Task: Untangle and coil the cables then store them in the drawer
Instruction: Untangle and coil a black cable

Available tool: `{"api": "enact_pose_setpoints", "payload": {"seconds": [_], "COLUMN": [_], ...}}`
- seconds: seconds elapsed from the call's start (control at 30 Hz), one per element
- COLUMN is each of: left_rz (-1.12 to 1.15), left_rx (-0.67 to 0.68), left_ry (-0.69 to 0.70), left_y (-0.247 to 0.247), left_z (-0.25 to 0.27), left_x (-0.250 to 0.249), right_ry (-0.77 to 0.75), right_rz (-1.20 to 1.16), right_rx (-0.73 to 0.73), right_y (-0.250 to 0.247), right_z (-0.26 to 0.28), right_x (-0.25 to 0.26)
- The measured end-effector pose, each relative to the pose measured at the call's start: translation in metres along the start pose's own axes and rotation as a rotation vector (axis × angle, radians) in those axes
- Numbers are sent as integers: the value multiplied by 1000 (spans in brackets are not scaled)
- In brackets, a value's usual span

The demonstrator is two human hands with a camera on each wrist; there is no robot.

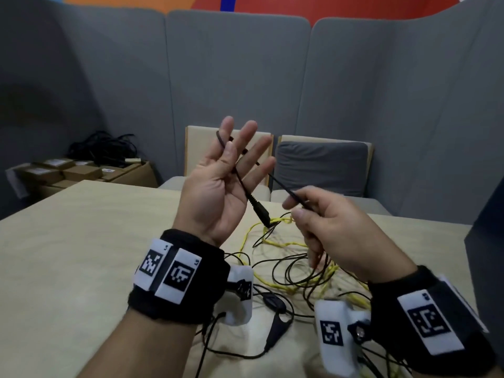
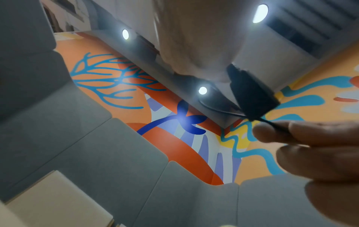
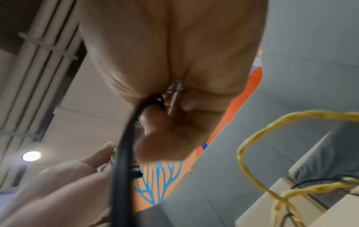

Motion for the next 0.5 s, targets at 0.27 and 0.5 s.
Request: {"api": "enact_pose_setpoints", "payload": {"seconds": [0.27,0.5], "left_rz": [-309,-297], "left_rx": [121,126], "left_ry": [132,138], "left_y": [18,16], "left_z": [-4,-10], "left_x": [-5,-6], "right_ry": [-94,-116], "right_rz": [-416,205], "right_rx": [111,23], "right_y": [14,9], "right_z": [-12,-11], "right_x": [23,20]}}
Point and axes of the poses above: each hand's wrist, its own z-axis away from the middle knuckle, its own y-axis out of the palm, x = y × z, the point moved 6 cm from there along -z, towards the middle knuckle, and after that the axes turned 10 degrees about x, right-handed, at the moved point
